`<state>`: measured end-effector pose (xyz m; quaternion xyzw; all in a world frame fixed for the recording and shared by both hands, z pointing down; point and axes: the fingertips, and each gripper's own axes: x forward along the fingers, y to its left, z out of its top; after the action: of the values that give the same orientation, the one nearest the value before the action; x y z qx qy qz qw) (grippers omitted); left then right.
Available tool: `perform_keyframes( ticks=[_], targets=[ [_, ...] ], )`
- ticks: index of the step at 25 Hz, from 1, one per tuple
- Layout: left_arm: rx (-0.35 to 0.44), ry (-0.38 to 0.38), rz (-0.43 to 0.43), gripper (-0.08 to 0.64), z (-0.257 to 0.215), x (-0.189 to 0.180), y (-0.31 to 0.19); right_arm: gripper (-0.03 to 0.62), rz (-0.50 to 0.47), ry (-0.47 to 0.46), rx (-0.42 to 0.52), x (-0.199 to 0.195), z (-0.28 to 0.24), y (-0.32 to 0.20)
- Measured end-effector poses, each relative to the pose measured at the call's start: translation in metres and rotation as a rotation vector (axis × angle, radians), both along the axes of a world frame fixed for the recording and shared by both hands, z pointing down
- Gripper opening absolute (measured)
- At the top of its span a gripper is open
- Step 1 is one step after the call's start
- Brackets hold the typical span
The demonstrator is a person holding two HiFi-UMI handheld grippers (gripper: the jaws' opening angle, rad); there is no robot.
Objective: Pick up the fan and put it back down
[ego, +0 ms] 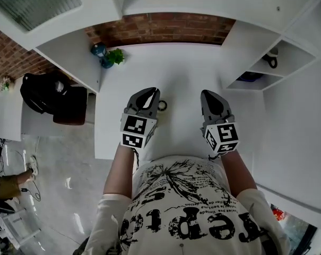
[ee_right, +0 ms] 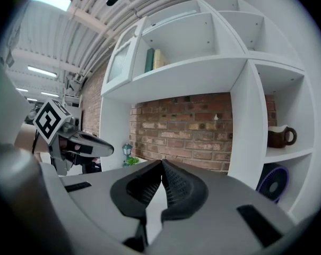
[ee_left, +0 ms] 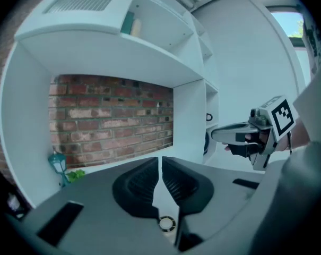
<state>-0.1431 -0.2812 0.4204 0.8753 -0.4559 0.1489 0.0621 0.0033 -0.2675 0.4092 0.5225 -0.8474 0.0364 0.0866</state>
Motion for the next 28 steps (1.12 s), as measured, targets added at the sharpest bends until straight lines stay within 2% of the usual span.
perform_keyframes(
  ticks=[3, 9, 16, 21, 28],
  targets=[
    [0.078, -0.025, 0.000, 0.021, -0.025, -0.008, 0.013, 0.015, -0.013, 0.016, 0.029, -0.005, -0.012, 0.010],
    [0.183, 0.095, 0.017, 0.014, -0.075, -0.027, 0.045, 0.015, -0.045, -0.017, 0.123, -0.015, -0.052, 0.030],
    [0.275, 0.196, -0.014, 0.015, -0.118, -0.051, 0.075, 0.014, -0.098, -0.035, 0.206, -0.028, -0.085, 0.052],
    [0.285, 0.216, -0.019, 0.014, -0.121, -0.055, 0.083, 0.014, -0.112, -0.035, 0.201, -0.034, -0.081, 0.060],
    [0.286, 0.204, -0.023, 0.014, -0.121, -0.047, 0.087, 0.012, -0.128, -0.048, 0.188, -0.031, -0.079, 0.059]
  ],
)
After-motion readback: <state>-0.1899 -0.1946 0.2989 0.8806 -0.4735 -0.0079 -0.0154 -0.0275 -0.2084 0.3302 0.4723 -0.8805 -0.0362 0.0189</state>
